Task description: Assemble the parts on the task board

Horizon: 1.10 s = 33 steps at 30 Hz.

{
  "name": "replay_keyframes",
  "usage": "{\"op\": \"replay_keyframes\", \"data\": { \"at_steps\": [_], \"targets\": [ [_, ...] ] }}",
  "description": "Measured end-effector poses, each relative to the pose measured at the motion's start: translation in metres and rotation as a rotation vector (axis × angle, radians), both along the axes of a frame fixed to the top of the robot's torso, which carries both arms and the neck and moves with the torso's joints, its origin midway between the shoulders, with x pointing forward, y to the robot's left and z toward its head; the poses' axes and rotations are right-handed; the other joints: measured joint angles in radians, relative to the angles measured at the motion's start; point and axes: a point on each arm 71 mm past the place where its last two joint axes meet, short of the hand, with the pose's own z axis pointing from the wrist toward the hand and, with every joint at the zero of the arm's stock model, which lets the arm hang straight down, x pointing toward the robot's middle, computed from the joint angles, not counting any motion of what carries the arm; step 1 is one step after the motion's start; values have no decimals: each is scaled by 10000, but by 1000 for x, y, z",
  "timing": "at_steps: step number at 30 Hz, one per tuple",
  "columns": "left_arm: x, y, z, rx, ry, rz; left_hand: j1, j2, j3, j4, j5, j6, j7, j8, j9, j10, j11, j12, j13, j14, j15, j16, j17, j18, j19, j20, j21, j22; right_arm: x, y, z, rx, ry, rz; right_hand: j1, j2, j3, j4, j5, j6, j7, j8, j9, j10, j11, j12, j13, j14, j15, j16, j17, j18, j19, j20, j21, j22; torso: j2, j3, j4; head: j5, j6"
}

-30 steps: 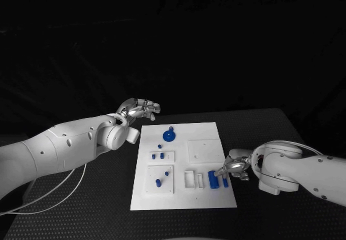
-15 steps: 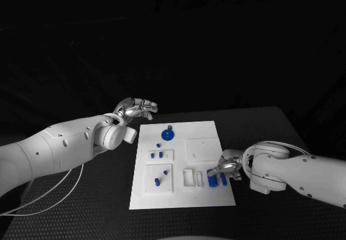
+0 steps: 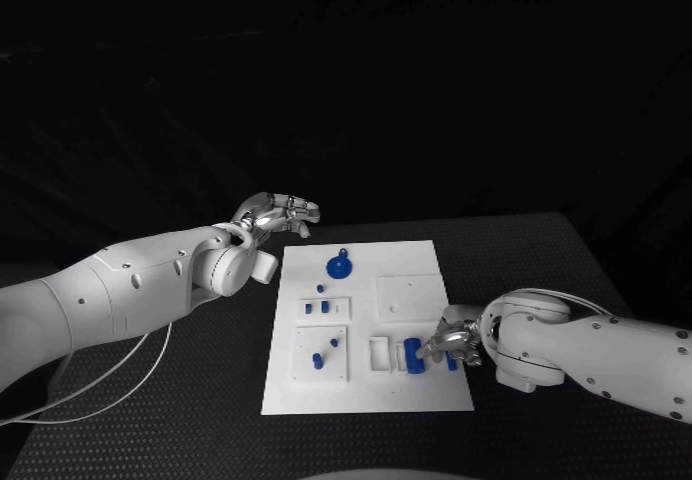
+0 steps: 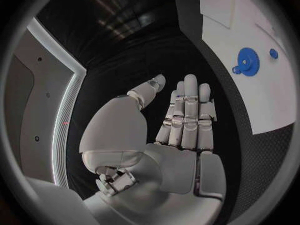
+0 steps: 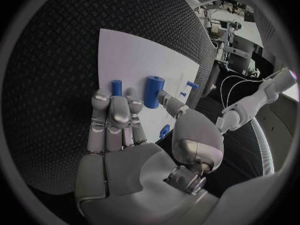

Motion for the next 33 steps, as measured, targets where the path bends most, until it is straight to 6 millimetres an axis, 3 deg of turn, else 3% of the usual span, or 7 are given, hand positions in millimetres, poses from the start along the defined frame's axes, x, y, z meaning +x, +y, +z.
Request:
{"op": "replay_keyframes", "data": {
  "at_steps": [17,28,31,33],
  "targets": [
    [0,2,0,-1,9,6,0,0,3,51,0,0,0,0,20,2,-2,0,1,0,0,-39,26,0,-1,1,-38,26,-4,23,-4,335,51,337,-108,-25,0,-56,0,29,29,-42,1,31,7,-11,28,-30,33,2,-46,-4,-1,4,53,-2,9,14,-6,72,-43],
    [-1,1,0,-9,14,-9,-36,35,3,51,0,0,0,0,20,3,-3,0,-8,0,0,-39,36,1,-1,1,-38,28,-2,32,-9,350,10,388,-104,-21,43,-322,0,188,96,-142,57,-36,103,-12,70,-32,33,62,-86,-7,-34,38,102,-2,12,11,-8,102,-81],
    [-1,2,0,-9,14,-7,-36,35,3,51,0,0,0,0,19,3,-3,0,-8,0,0,-39,36,0,-1,1,-38,34,-2,34,-9,325,-59,432,95,176,136,-507,0,202,111,-139,59,-2,70,-12,89,-31,33,107,-108,-9,-34,39,141,-2,13,12,-6,119,-84],
    [-1,2,0,-9,14,-7,-36,35,3,51,0,0,0,0,19,3,-3,0,-8,0,0,-39,36,0,-1,1,-38,33,-2,34,-9,320,-85,439,395,475,335,-808,-2,204,113,-122,63,-2,70,-13,109,-31,33,108,-130,-9,-39,35,141,-2,15,11,-5,131,-87]
  ]
}}
